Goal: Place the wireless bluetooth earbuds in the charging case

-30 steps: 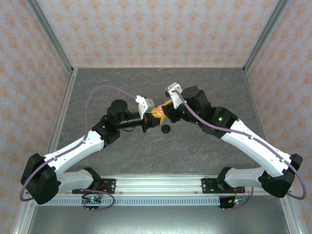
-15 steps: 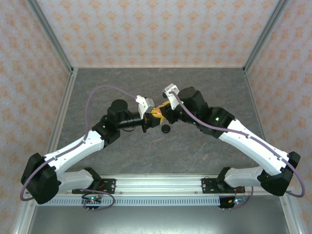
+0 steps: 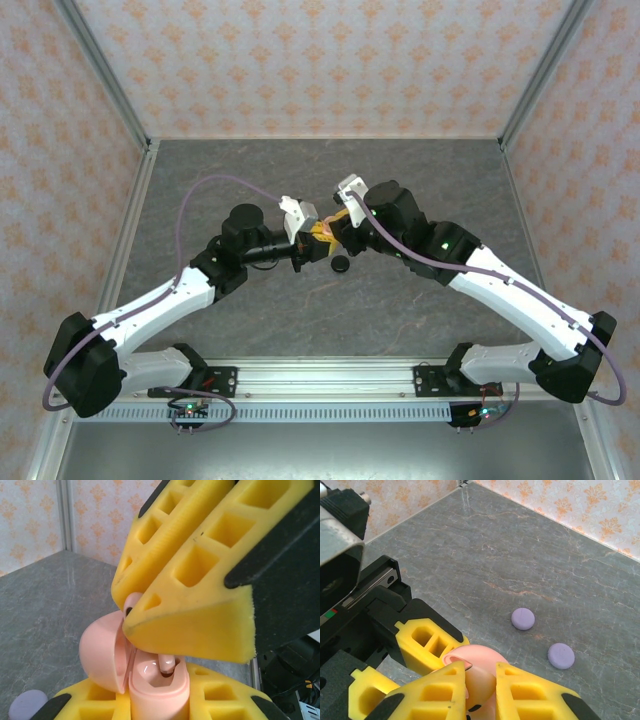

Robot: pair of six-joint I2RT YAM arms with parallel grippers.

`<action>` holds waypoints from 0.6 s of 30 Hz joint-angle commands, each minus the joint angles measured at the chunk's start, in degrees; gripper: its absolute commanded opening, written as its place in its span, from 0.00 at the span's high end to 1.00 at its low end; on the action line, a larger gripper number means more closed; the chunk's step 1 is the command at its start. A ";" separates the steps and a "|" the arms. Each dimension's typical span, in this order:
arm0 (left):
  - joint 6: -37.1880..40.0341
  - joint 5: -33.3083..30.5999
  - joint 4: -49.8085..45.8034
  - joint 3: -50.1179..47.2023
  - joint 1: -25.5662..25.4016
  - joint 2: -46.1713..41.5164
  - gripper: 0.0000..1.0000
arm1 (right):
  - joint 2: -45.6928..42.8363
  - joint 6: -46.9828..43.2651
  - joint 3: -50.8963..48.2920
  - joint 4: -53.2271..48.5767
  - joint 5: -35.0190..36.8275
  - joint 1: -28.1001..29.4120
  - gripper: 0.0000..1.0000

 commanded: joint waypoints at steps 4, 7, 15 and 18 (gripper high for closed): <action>-0.57 0.22 2.95 2.31 -0.31 0.02 1.00 | -1.06 -0.98 -1.36 0.13 -0.71 0.17 0.83; -0.84 0.13 3.22 2.35 -0.31 0.26 1.00 | -0.71 -0.71 -1.48 0.54 -2.94 0.17 0.83; -1.27 0.33 3.93 2.29 -0.31 0.28 1.00 | -0.53 0.72 -1.44 1.15 -3.89 0.17 0.76; -1.32 0.30 3.97 2.24 -0.33 0.28 1.00 | -0.83 1.80 -0.51 1.16 -3.36 0.17 0.71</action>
